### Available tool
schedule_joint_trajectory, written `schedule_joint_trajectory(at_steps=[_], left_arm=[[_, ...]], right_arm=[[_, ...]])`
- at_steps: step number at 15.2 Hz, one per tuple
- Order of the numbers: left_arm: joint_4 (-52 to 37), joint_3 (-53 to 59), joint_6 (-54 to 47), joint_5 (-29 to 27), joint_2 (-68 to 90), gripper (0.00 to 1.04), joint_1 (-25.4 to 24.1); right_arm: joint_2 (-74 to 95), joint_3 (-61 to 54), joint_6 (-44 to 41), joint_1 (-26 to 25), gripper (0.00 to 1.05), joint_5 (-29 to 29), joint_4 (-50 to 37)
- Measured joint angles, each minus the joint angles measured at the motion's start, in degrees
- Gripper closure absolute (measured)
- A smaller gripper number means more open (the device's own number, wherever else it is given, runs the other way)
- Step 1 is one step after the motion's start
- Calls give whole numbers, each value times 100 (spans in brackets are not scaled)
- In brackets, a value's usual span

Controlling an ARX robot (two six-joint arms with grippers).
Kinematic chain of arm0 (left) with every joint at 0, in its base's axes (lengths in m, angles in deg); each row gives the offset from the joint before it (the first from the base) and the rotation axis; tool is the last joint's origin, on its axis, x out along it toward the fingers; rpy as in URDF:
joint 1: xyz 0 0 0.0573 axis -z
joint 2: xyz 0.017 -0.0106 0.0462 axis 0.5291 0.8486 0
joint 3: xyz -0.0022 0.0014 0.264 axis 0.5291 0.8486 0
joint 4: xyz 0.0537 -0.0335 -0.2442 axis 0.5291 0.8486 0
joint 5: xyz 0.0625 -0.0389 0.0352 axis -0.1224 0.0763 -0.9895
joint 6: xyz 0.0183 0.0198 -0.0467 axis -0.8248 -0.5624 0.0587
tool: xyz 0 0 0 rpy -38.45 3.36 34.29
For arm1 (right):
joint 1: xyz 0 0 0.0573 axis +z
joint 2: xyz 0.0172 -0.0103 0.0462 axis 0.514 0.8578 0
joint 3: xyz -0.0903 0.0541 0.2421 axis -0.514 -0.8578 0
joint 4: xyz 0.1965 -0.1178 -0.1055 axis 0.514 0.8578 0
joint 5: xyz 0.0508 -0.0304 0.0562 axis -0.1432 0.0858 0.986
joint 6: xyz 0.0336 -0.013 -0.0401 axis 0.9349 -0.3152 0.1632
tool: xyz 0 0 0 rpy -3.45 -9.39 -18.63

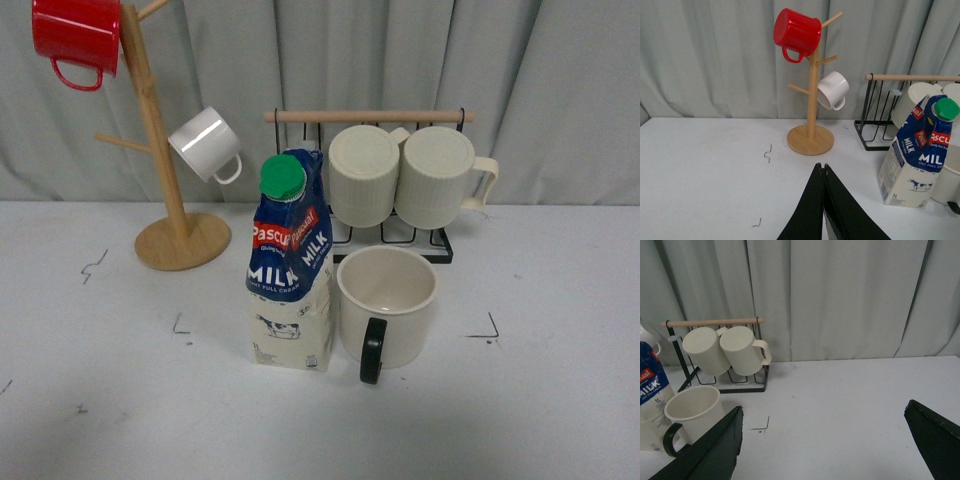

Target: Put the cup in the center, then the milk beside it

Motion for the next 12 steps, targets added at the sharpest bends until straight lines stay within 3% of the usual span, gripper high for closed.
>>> schedule_joint_trajectory(at_steps=[5,12], left_arm=[[-46,0,2,4,0,101,0],[-48,0,0,4,0,21,0]], right_arm=[[0,0,0,0,6,0,7],[0,0,0,0,6,0,4]])
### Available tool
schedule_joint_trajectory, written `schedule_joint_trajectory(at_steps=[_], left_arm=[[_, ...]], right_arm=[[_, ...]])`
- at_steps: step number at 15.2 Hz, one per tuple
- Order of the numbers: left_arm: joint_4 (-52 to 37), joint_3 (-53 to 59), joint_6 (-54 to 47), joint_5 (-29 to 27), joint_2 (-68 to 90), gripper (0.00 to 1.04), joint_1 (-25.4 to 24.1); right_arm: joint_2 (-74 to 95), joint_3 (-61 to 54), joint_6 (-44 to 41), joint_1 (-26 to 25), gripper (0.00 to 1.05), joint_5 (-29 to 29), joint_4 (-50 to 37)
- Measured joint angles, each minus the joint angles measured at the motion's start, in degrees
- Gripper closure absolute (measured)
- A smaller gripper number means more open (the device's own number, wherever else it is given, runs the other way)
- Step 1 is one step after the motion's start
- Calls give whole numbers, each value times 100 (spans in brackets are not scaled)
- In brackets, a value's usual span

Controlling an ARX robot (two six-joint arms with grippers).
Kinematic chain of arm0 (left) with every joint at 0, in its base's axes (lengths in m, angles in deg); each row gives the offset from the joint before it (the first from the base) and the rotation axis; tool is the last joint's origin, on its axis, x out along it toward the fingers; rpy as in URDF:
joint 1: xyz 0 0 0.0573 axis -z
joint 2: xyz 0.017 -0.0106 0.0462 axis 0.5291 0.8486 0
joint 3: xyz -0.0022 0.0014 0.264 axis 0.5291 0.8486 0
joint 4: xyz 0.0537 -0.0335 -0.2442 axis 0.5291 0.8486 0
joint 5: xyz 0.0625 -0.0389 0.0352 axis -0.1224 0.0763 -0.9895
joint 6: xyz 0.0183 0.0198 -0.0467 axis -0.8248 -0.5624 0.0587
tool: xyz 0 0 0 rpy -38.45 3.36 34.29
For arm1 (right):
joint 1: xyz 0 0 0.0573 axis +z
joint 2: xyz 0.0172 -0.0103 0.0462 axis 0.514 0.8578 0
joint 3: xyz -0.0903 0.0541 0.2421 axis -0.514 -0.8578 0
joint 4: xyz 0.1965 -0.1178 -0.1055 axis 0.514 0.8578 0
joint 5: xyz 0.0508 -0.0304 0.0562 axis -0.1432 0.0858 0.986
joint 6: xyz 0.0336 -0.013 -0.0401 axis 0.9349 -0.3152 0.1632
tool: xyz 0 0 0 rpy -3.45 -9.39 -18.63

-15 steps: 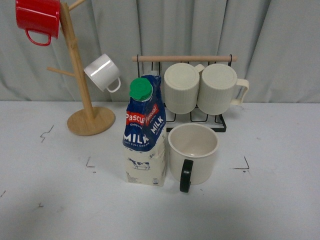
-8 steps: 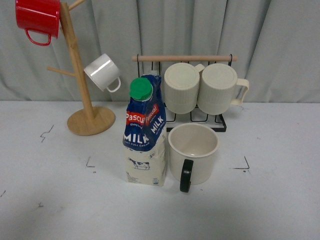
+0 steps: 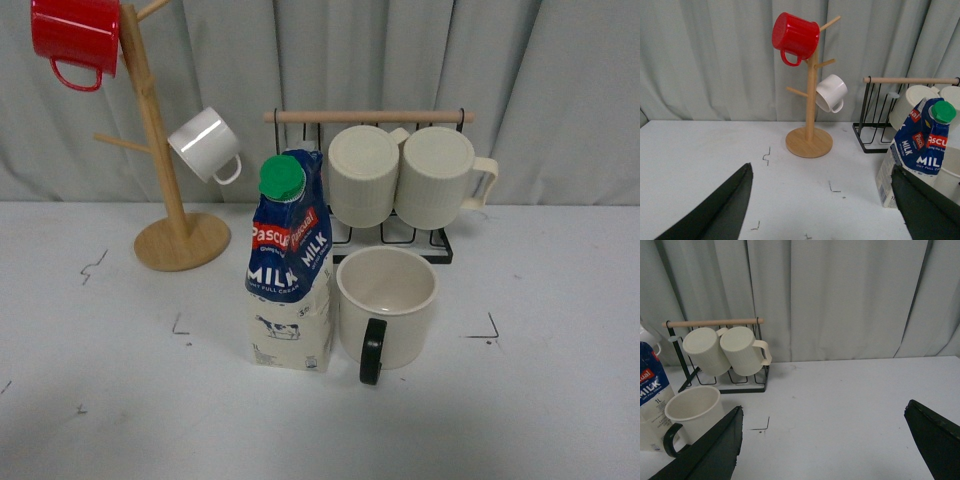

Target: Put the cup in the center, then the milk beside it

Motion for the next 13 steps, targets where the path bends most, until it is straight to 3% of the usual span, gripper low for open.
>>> schedule_joint_trajectory(at_steps=[3,13], left_arm=[[0,0,-4,0,0,5,0],[2,0,-4,0,0,7,0]], right_arm=[[0,0,0,0,6,0,2],[0,0,0,0,6,0,2]])
